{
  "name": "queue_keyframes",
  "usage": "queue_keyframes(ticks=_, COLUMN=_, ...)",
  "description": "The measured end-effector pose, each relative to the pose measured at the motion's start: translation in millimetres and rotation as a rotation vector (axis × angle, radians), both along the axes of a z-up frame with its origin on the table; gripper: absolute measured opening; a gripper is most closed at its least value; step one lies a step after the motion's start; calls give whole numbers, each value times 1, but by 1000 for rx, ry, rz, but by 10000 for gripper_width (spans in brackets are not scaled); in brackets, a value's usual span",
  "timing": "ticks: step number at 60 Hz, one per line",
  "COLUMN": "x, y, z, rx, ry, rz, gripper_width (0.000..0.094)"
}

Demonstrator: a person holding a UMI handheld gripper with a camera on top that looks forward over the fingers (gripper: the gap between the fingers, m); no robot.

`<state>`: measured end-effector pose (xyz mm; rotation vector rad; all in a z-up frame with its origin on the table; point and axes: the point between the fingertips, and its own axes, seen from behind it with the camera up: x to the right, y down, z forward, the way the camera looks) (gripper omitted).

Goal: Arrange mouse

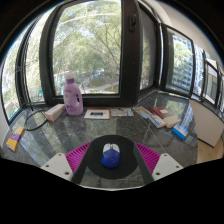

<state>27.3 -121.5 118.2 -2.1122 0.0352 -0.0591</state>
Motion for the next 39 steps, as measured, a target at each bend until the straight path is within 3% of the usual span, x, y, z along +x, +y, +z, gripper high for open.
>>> queue_keyframes(ticks=10, x=-7, y=-65, z=40, rx=33, ry=-39, rz=-30, gripper_width=859)
queue_keyframes(ticks=24, x=-23, y=-134, z=56, rx=36, ry=-49, rz=-20, gripper_width=854)
queue_keyframes(ticks=39, x=-22, y=-154, z=72, rx=53, ry=-45, rz=-30, gripper_width=852)
